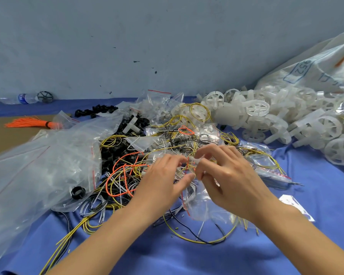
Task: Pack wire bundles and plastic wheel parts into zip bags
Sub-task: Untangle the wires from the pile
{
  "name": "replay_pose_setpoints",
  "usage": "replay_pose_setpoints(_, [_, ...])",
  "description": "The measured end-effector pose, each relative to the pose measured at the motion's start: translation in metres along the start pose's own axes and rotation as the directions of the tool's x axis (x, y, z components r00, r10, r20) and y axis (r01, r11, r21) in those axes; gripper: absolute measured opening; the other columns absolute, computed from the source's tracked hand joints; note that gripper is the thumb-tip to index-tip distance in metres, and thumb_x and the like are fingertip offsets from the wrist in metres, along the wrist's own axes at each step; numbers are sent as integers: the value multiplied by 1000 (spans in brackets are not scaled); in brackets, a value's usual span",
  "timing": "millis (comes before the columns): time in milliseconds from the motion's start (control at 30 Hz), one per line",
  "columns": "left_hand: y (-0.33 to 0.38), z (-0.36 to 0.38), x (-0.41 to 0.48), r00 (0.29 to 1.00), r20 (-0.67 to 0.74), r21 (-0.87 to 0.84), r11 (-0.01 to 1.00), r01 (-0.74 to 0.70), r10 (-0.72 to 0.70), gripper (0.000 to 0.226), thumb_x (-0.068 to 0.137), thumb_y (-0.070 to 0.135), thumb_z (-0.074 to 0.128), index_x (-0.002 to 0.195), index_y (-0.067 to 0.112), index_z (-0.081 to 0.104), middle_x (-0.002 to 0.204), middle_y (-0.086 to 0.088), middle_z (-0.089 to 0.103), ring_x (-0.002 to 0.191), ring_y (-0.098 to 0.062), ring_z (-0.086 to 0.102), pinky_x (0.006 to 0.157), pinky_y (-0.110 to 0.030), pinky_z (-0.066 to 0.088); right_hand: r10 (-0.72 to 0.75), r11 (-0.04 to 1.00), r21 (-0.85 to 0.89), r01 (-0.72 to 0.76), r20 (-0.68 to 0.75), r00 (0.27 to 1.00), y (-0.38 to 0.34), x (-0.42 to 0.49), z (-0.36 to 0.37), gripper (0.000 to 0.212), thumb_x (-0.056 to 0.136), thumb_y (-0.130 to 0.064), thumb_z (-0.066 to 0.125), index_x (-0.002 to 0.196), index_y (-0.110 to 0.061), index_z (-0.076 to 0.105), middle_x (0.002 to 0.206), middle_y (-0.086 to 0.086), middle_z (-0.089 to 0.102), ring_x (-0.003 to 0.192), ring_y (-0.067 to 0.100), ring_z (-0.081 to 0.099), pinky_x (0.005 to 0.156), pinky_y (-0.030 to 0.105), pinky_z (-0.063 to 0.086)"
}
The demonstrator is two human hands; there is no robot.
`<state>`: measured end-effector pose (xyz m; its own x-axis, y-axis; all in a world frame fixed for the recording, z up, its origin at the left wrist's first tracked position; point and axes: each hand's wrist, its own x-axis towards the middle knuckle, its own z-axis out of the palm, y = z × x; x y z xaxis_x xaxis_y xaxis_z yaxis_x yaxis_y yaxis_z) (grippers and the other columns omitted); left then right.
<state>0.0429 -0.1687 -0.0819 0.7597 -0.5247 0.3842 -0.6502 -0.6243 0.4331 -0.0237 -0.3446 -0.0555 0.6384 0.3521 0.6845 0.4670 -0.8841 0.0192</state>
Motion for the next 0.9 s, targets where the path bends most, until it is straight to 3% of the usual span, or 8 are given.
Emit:
replay_pose_setpoints(233, [5,4,9,998,-56,-10,1000,18,-18,47,86,51,40,126,30,50,107,15,57,100,-7,54,91,-29,42,-62,998,22,62,9,998,-6,-9,1,20,90,-12,43,80,-16,60,106,3,60,89,26,58,79,39,44])
replay_pose_setpoints(400, [2,6,12,994,-106,13,1000,-22,23,14,96,39,51,100,29,60,92,16,59,89,-7,55,84,-30,41,-72,997,22,72,3,997,-8,-12,3,18,88,-9,47,80,-16,62,106,4,61,83,28,57,78,41,45])
replay_pose_setpoints(600, [3,7,9,990,-114,80,994,-70,79,18,92,43,41,90,30,54,82,19,53,83,-3,50,74,-21,26,-51,998,34,52,-20,999,-6,-12,0,18,89,-10,47,80,-17,61,106,2,60,86,26,56,78,40,44])
replay_pose_setpoints(767, [0,8,8,995,-72,43,997,-64,67,13,93,42,49,90,31,56,85,18,57,88,-5,52,78,-25,33,-34,999,18,34,-18,999,-6,-11,2,17,89,-12,47,80,-17,60,106,2,60,89,26,56,79,39,44])
replay_pose_setpoints(900, [-6,-8,16,1000,-2,-23,1000,-7,7,25,95,51,45,100,30,59,91,16,62,92,-9,58,84,-34,46,2,1000,13,-2,-12,1000,-5,-9,3,18,90,-15,45,81,-18,60,107,1,59,89,24,57,80,37,44])
